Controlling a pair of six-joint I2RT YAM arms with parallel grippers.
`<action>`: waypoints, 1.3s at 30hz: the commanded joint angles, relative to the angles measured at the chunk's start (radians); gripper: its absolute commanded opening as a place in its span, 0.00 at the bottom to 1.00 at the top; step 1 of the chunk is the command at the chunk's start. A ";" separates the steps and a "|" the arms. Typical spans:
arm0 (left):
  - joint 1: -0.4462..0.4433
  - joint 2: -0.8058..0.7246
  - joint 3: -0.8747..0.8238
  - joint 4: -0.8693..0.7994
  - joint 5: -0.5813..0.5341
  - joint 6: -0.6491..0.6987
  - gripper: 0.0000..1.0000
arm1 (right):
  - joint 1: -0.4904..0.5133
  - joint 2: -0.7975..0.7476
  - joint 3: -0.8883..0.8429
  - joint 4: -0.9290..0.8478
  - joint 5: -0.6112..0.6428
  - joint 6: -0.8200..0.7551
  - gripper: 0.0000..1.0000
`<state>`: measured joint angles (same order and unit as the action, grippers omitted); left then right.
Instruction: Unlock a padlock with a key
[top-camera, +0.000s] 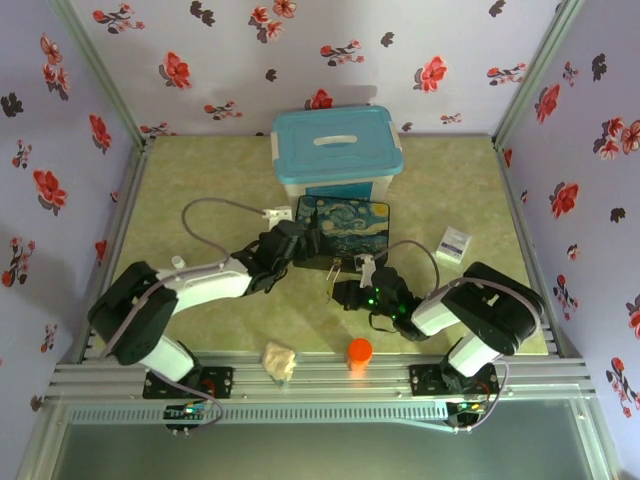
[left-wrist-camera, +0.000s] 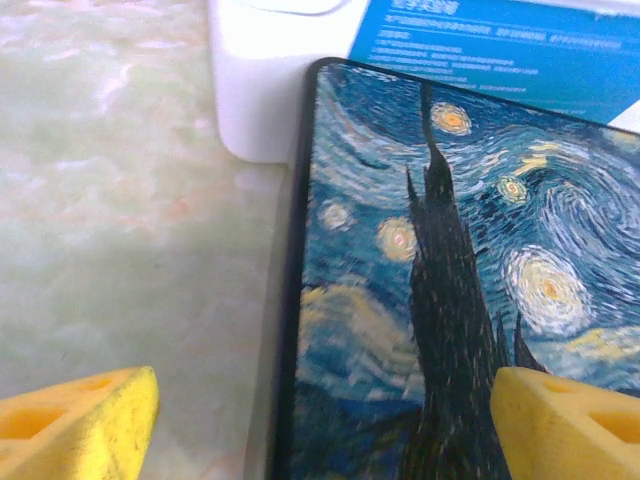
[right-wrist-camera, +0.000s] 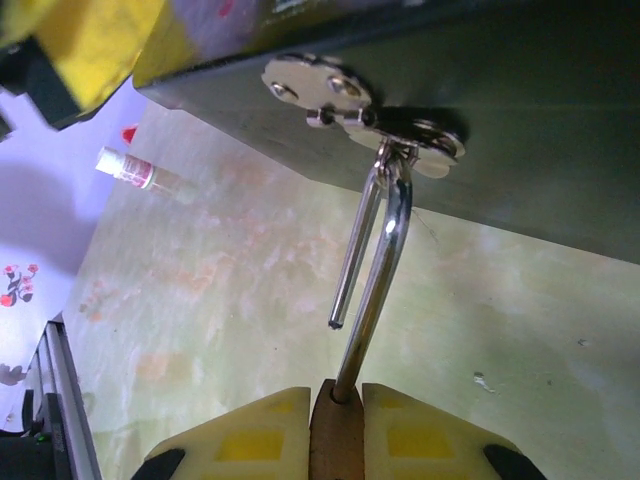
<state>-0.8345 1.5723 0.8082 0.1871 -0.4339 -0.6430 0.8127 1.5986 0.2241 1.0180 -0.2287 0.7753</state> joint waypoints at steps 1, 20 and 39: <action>0.008 0.077 0.079 -0.031 -0.017 0.108 0.82 | -0.013 0.061 -0.040 0.009 0.079 0.159 0.07; -0.047 0.146 0.042 -0.183 -0.046 -0.037 0.70 | 0.077 0.265 -0.058 0.367 0.409 0.330 0.00; -0.057 0.193 -0.026 -0.066 -0.036 0.025 0.65 | 0.136 0.345 -0.009 0.369 0.741 0.613 0.00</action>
<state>-0.8856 1.7027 0.8528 0.2916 -0.4782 -0.6758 0.9554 1.9079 0.2138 1.4467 0.3645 1.3216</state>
